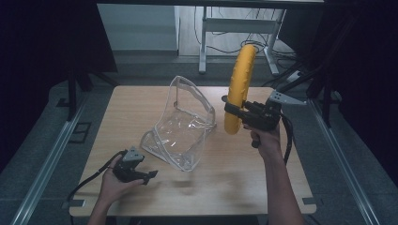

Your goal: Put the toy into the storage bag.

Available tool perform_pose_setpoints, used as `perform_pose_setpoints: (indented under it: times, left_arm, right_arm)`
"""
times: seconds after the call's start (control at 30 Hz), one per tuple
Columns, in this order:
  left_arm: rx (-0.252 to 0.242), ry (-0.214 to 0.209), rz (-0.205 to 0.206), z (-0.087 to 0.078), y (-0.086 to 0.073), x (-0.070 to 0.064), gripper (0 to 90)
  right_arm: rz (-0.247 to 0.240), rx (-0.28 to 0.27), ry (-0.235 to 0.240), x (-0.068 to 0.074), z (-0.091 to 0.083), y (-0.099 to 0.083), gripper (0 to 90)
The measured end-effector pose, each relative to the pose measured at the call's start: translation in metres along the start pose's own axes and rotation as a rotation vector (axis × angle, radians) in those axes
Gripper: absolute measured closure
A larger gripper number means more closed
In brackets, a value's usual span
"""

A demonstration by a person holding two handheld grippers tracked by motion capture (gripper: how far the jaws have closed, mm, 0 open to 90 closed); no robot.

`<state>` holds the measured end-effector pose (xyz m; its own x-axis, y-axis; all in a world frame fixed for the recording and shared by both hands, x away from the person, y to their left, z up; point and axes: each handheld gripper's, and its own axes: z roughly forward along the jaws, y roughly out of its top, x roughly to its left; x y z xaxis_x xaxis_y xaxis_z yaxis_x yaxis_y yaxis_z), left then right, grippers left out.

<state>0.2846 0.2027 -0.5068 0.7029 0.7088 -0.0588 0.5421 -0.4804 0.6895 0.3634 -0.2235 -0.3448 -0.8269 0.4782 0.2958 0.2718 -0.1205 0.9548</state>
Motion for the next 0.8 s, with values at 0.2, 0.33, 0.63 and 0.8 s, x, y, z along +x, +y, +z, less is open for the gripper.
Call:
perform_pose_setpoints:
  times: [0.2,0.33,0.63,0.8]
  left_arm:
    - [0.002,-0.001,0.000,0.001,0.000,0.000,18.7]
    - [0.004,-0.002,0.000,0.001,0.000,0.000,18.7]
    - [0.007,-0.002,-0.001,0.001,0.000,0.000,18.7]
    - [0.004,-0.003,0.000,0.002,0.000,-0.001,18.7]
  right_arm:
    - [-0.016,-0.010,0.018,0.008,0.002,0.008,51.1]
    - [-0.016,-0.016,0.023,0.009,0.003,0.010,51.1]
    - [-0.008,-0.030,0.032,0.012,0.006,0.016,51.0]
    - [-0.007,-0.043,0.032,0.015,0.007,0.020,51.0]
